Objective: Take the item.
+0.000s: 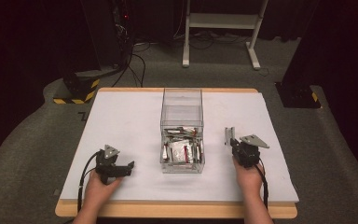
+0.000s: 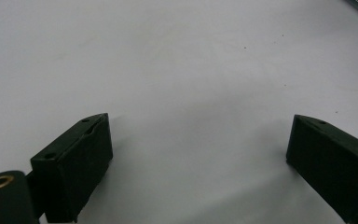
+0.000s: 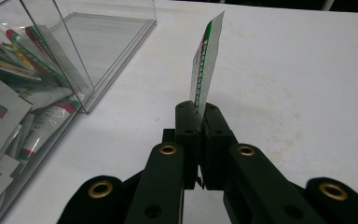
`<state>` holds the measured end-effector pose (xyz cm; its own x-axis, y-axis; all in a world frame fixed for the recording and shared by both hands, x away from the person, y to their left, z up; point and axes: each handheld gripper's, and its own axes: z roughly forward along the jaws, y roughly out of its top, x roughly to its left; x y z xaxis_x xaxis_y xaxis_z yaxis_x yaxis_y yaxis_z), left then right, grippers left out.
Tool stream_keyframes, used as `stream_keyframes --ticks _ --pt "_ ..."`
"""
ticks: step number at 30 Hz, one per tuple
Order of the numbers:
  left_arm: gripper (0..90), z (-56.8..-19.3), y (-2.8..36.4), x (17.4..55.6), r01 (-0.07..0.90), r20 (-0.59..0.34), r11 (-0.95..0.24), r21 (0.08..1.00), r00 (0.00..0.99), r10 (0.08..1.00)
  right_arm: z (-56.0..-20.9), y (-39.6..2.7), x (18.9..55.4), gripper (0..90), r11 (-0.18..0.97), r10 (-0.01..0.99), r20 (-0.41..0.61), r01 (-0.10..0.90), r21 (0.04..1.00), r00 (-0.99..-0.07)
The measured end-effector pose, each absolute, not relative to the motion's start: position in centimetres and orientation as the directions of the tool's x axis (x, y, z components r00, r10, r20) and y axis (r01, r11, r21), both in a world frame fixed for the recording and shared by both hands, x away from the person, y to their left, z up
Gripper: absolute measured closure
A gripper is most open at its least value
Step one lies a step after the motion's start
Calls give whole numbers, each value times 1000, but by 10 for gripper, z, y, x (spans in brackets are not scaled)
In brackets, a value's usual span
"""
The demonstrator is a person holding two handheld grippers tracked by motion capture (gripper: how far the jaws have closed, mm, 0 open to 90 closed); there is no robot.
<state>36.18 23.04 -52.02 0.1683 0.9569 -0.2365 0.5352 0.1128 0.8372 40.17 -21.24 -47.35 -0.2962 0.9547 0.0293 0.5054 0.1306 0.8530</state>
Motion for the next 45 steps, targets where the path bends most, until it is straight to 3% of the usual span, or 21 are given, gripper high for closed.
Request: stream_keyframes --ticks 12,23,45 --pt "71 -520 230 362 536 -234 110 837 169 957 -478 -226 409 820 100 968 38 523 847 -248" --pt "71 -520 231 362 536 -234 110 837 170 957 -479 -243 413 578 71 991 -2 523 850 -131" --pt "71 -520 230 362 535 -238 114 837 168 957 -461 -236 399 542 82 982 11 481 873 -188"
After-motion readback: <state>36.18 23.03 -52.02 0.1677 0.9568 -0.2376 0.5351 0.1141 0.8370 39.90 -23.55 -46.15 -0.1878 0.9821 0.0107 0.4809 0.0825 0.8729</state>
